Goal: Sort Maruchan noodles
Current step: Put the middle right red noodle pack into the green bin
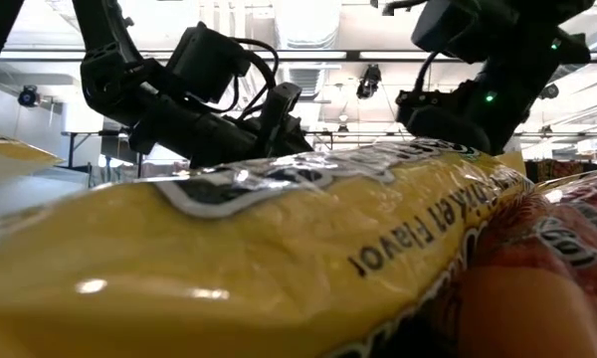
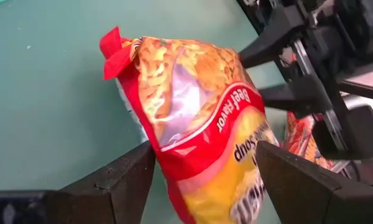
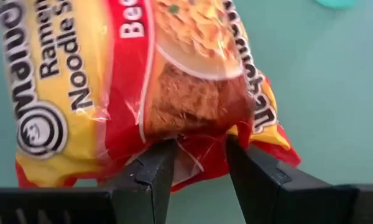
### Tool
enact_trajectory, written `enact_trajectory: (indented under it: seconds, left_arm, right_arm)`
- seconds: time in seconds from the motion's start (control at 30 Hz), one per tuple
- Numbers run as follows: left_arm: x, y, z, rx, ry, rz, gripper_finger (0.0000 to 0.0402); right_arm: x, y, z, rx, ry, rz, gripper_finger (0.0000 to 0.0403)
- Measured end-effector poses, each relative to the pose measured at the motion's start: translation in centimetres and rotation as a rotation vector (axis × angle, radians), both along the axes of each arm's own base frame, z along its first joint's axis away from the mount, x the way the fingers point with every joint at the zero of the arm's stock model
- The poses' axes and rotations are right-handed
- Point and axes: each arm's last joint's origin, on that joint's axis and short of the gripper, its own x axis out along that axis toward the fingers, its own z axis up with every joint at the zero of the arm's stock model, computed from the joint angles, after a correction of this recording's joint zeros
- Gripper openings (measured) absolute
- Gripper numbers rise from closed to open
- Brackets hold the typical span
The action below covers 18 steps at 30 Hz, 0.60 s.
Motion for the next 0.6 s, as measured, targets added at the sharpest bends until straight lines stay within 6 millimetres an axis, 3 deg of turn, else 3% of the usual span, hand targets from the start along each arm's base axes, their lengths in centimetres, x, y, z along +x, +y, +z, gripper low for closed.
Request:
enact_trajectory:
  seconds: [0.3, 0.6]
  left_arm:
    - [0.0, 0.0, 0.1, 0.014, -0.004, -0.007, 0.026]
    - [0.0, -0.1, 1.0, 0.027, -0.04, -0.062, 0.0209]
  right_arm:
    - [0.6, 0.2, -0.1, -0.002, -0.024, 0.038, 0.0139]
    - [-0.2, 0.1, 2.1, 0.018, -0.063, 0.071, 0.0139]
